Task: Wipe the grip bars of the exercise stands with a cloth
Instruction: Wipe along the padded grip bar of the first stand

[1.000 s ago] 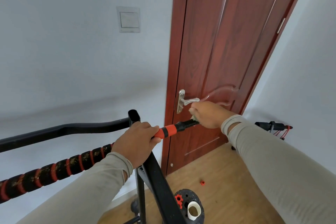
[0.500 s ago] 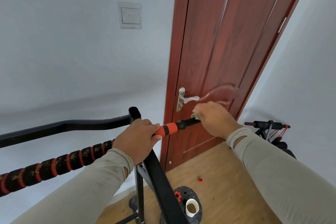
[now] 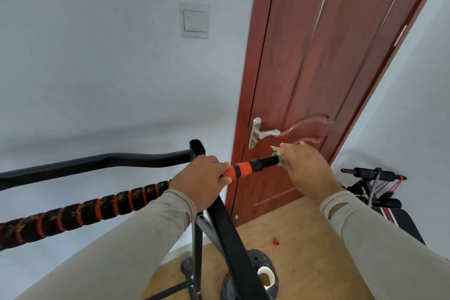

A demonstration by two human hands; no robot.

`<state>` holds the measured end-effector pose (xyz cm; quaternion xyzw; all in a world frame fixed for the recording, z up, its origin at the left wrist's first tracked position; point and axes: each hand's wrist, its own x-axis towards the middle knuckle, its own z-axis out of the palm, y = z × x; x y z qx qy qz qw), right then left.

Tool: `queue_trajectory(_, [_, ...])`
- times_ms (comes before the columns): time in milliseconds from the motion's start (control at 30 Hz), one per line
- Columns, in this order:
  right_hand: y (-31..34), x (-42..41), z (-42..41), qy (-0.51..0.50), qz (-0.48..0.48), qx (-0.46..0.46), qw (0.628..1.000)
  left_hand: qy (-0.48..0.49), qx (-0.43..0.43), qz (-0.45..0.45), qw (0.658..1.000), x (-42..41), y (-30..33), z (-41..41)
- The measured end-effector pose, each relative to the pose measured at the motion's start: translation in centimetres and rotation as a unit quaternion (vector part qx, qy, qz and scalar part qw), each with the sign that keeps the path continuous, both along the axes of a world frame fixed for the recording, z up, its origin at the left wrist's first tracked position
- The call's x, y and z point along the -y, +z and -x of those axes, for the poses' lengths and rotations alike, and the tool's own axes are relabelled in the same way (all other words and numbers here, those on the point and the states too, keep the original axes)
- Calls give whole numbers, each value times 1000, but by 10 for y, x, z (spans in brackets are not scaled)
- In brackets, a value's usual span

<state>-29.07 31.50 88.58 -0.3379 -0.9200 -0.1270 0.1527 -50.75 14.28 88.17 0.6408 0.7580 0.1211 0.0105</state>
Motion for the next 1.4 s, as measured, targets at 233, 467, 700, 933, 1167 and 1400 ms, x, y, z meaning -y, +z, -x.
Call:
queue_trajectory(233, [37,35,29,38,187,-263,946,-3,42,17,999,12,16,0])
queue_trajectory(467, [48,93,55,90,402,-376,830,107,71,-79,989,131,53,67])
queue_trajectory(700, [44,120,104,153,440,-358,809,229,21,9,973,226,42,111])
queue_trajectory(933, [21,170,137,251,249,-12,935,200,5,14,980,249,20,131])
queue_trajectory(1167, [22,168,134,229,111,36,966,147,8,-25,989,255,6,145])
queue_trajectory(1400, [27,182,138,152,116,-14,981,119,11,-42,992,258,-1,156])
